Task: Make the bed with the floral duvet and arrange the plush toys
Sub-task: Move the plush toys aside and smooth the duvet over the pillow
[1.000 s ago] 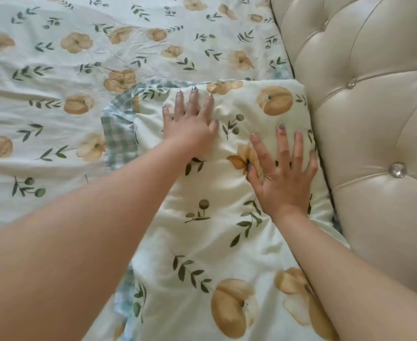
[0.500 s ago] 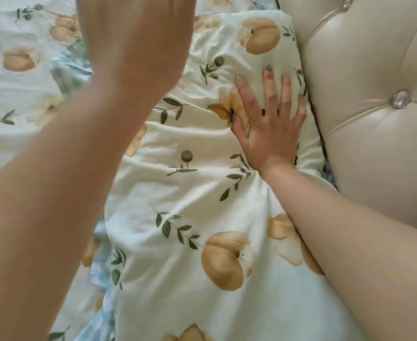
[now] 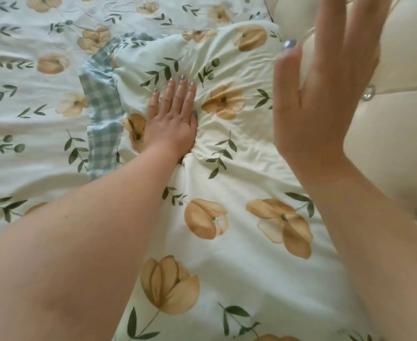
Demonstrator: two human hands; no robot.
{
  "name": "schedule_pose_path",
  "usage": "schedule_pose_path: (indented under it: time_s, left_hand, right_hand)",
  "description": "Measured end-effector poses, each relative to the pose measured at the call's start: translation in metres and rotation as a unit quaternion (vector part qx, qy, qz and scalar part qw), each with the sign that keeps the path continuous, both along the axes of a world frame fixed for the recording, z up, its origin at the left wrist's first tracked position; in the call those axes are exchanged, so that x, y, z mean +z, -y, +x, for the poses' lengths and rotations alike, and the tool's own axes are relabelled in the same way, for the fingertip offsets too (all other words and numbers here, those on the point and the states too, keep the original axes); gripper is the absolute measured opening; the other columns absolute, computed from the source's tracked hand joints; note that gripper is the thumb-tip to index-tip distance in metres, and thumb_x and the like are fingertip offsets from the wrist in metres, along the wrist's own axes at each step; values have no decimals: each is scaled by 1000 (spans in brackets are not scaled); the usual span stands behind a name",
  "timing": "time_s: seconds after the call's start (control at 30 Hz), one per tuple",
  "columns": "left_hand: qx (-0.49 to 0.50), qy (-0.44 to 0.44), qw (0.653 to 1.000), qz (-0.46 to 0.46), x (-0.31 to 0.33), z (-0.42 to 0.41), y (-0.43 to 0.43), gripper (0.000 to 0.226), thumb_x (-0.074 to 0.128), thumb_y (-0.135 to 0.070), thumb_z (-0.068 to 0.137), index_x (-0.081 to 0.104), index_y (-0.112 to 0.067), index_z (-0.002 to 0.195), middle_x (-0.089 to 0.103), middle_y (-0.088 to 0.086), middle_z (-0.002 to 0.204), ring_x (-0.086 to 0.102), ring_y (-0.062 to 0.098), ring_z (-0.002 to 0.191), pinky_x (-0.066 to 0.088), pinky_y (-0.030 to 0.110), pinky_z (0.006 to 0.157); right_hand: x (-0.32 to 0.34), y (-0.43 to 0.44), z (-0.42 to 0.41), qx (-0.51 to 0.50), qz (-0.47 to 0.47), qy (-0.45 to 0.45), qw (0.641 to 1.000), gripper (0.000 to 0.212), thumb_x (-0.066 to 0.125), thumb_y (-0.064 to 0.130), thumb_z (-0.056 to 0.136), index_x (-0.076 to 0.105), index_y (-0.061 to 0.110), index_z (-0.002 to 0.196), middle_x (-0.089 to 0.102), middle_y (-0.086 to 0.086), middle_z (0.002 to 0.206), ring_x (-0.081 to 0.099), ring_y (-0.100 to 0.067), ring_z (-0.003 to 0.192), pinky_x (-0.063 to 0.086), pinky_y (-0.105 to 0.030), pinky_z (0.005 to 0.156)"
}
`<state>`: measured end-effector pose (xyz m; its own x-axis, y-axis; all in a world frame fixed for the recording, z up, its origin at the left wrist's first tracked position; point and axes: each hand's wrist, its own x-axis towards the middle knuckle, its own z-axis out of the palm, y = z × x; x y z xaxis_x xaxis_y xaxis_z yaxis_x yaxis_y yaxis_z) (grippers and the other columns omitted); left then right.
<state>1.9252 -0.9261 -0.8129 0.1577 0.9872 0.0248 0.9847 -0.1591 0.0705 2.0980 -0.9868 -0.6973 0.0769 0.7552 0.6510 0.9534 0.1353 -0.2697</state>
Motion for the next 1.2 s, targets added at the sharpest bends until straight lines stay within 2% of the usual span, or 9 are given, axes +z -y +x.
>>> schedule_pose_path:
  time_s: [0.13,0.27,0.37,0.43,0.57,0.73,0.97,1.07,1.2]
  left_hand:
    - [8,28,998,-51,23,0,11,57,10,-37,100,-7,-24,153,-13,-5,161,-15,14,147,-10,40,119]
    - [-1,50,993,-106,63,-10,57,57,32,-35,99,18,-24,153,13,-1,161,5,21,149,4,44,120]
    - [7,94,994,53,116,-15,92,53,36,-41,99,28,-25,149,25,-3,157,15,20,147,9,46,120]
    - [5,137,983,122,124,-8,120,57,28,-45,99,17,-26,152,10,-7,159,7,17,148,3,44,121]
    - [-37,34,993,-110,56,5,173,61,3,-48,99,-16,-23,150,-21,1,159,-22,17,145,-8,47,119]
    - [-49,23,983,-175,70,-4,164,60,13,-43,102,-9,-20,153,-15,5,161,-17,23,147,-9,45,119]
    - [-17,168,977,131,106,5,220,52,32,-42,99,30,-27,149,21,-2,159,8,21,148,1,46,120]
    - [-56,67,995,-45,61,2,253,63,9,-62,94,2,-38,152,-12,-8,161,-17,17,147,-5,50,118]
    - [-56,57,991,-105,48,-6,248,65,5,-68,91,-10,-43,149,-24,-10,158,-29,17,143,-14,50,116]
  right_hand:
    - [-69,31,15,8,-387,102,916,64,14,48,96,-3,30,154,-11,-1,163,-15,-19,149,-3,-47,121]
    - [-72,24,17,16,-387,120,914,63,13,46,97,-11,32,153,-17,1,162,-20,-18,148,-8,-45,120]
    - [-65,28,15,1,-406,127,905,62,11,46,97,-13,32,153,-21,1,161,-22,-19,147,-10,-46,120]
    - [-58,34,10,-8,-418,126,900,60,12,46,98,-12,34,153,-20,3,161,-21,-20,147,-8,-47,120]
    - [-20,50,6,1,-469,133,873,58,24,31,100,2,38,153,-9,1,163,-8,-24,150,2,-51,120]
    - [28,103,3,-7,-199,56,978,60,33,26,95,23,27,153,10,0,162,9,-25,150,10,-47,120]
    - [-25,148,13,-7,-475,124,871,59,22,36,98,2,39,153,-10,4,163,-12,-19,149,-2,-51,119]
    - [-2,146,13,2,-443,74,893,60,31,32,98,11,36,154,-4,1,164,-6,-22,150,3,-49,120]
    - [17,186,14,-6,-160,3,987,57,42,23,95,32,26,150,17,-4,161,14,-30,148,18,-52,118]
